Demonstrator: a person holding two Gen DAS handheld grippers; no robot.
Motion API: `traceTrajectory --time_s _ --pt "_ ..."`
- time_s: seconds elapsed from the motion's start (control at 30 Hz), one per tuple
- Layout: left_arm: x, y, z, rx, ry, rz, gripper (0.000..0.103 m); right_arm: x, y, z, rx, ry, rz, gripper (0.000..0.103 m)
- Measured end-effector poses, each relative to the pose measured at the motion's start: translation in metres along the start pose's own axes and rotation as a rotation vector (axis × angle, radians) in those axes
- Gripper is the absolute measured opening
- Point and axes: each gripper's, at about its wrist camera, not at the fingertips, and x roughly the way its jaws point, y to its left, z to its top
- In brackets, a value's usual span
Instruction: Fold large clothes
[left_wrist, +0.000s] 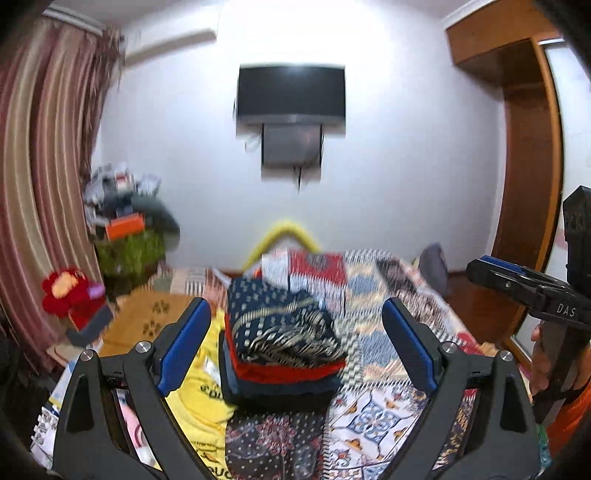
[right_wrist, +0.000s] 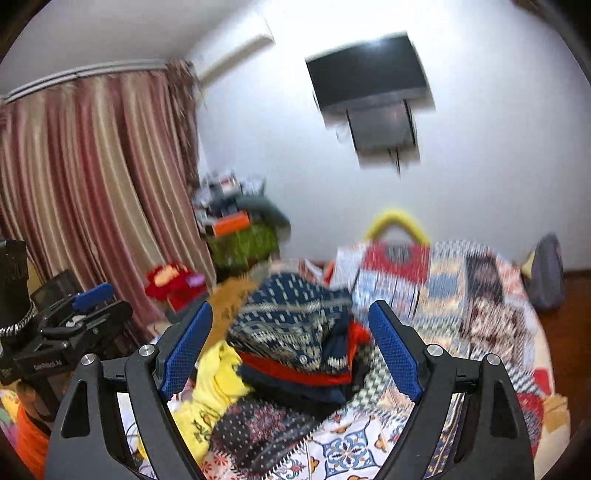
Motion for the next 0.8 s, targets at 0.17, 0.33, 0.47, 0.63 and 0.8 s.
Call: traceTrajectory --time_s 0.17,0.33,0.47,0.63,0.8 --pt "-0.059 -0.029 -0.009 0.030 -0.154 0.069 0.094 -0.051 0.023 -0.006 -0.033 -0.148 0.008 0.084" --pt "-0.094 -0.043 -0.026 0.008 -0.229 0.090 0.094 -0.079 0.041 -0.023 -0.061 -0.235 -0.016 0.084" --pt "-0.102 -0.042 -0.037 -0.024 -0.231 0.088 0.094 -0.078 0.050 -0.032 -0.095 -0.246 -0.054 0.085" --pt "-0.101 -0.043 -0.049 -0.054 -0.209 0.098 0.100 -0.074 0.057 -0.038 -0.113 -0.236 -0.097 0.101" --pt "-0.102 -0.042 -0.056 -0.073 -0.199 0.118 0.101 -0.073 0.056 -0.042 -0.117 -0.231 -0.142 0.103"
